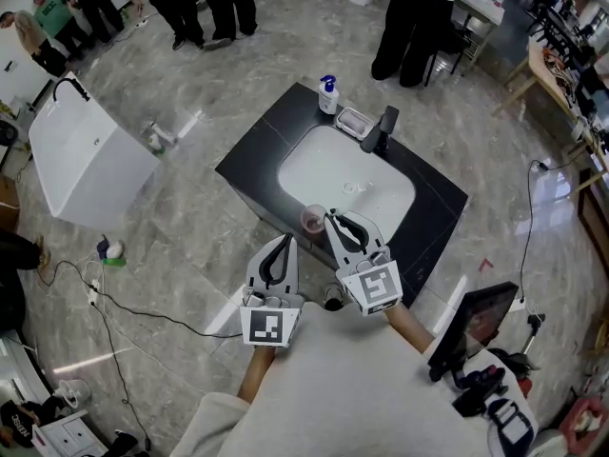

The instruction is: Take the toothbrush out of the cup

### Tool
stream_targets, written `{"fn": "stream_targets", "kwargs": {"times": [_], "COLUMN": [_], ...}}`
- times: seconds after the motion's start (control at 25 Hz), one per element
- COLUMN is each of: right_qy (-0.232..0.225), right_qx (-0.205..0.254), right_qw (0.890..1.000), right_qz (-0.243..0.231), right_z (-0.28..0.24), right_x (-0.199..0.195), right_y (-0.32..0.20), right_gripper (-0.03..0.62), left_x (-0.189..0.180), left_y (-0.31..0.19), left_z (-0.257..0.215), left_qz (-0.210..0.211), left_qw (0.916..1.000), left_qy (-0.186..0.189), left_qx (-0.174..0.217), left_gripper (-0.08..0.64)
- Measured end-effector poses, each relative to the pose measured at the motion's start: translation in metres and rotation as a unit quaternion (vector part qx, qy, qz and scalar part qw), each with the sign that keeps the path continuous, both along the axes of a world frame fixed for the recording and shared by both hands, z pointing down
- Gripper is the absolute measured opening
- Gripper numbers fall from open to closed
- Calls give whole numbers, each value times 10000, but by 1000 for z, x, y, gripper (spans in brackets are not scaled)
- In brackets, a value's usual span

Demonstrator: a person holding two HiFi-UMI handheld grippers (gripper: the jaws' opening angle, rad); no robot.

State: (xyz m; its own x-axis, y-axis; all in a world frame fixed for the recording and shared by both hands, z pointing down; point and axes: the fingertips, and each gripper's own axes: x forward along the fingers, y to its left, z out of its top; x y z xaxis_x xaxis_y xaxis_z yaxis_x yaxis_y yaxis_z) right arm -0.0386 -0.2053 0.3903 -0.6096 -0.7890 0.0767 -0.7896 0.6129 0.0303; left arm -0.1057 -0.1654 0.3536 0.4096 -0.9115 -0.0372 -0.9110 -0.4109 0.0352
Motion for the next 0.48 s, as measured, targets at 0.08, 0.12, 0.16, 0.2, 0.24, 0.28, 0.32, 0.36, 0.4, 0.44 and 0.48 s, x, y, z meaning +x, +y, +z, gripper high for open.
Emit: {"fn": "stream_targets", "kwargs": {"times": [0.08, 0.12, 0.16, 0.2, 0.24, 0.28, 0.32, 0.36, 0.4, 0.44, 0.48], "right_qy": [9, 23, 25, 10, -13, -39, -73, -89, -64, -35, -46], "right_qx": [-26, -37, -48, -56, -48, -3, 75, 116, 72, 12, 8], "right_qw": [10000, 10000, 10000, 10000, 10000, 10000, 9999, 9998, 9999, 9999, 9999], "right_qz": [-10, -1, 15, 37, 59, 80, 99, 115, 129, 142, 155], "right_z": [-2, -3, -4, -5, -6, -8, -11, -13, -13, -12, -14], "right_x": [4, 6, 8, 10, 12, 14, 17, 20, 23, 26, 28], "right_y": [11, 16, 20, 23, 26, 28, 30, 32, 35, 38, 40], "right_gripper": [41, 41, 41, 41, 41, 41, 41, 41, 41, 41, 40], "left_x": [1, 2, 2, 2, 3, 4, 5, 7, 9, 10, 11], "left_y": [1, 1, 2, 3, 4, 5, 6, 6, 7, 8, 9], "left_z": [0, -1, -1, -1, -1, 0, 1, 2, 2, 3, 3], "left_qz": [25, 35, 40, 45, 51, 59, 71, 84, 96, 105, 113], "left_qw": [10000, 10000, 10000, 10000, 10000, 10000, 10000, 9999, 9999, 9999, 9999], "left_qy": [-6, -10, -9, -4, 5, 13, 15, 13, 11, 12, 15], "left_qx": [1, 8, 12, 10, -3, -24, -42, -53, -58, -64, -71], "left_gripper": [3, 3, 3, 5, 3, 3, 3, 3, 3, 3, 3]}}
